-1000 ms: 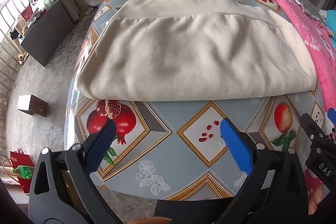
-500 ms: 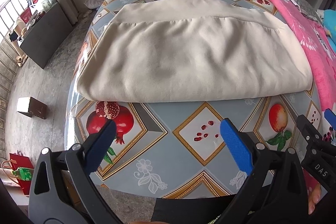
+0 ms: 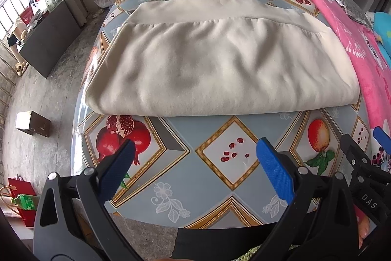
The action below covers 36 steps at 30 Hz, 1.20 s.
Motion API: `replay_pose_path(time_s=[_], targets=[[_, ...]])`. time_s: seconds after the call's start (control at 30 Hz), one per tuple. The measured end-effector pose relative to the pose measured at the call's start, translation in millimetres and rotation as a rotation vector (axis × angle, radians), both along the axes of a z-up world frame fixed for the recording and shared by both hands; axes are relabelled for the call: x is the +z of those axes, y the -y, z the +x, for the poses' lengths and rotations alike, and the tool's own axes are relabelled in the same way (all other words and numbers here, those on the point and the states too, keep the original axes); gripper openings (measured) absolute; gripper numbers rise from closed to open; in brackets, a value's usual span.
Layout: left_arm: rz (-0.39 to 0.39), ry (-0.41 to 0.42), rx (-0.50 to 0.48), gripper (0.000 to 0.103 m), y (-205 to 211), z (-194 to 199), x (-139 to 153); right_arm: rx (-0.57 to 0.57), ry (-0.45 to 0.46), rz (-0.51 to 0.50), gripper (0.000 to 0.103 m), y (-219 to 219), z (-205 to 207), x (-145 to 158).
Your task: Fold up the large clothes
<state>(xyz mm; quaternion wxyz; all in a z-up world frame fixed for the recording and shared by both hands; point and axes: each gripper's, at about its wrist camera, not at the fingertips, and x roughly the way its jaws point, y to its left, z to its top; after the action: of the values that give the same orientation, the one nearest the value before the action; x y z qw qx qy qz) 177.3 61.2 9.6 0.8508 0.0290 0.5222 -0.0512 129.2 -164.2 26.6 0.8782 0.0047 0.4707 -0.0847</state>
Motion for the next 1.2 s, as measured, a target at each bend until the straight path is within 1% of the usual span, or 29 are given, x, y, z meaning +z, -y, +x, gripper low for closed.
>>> replay_pose_path(time_s=[0.4,1.2], targets=[[-0.006,0.017,-0.001,0.096,0.1,0.8,5.1,-0.003,0.022,-0.013,0.097,0.2,2.2,6.3],[-0.006,0.027,0.006,0.096,-1.9,2.3,10.7,0.003,0.022,-0.018,0.097,-3.7,5.0,6.4]])
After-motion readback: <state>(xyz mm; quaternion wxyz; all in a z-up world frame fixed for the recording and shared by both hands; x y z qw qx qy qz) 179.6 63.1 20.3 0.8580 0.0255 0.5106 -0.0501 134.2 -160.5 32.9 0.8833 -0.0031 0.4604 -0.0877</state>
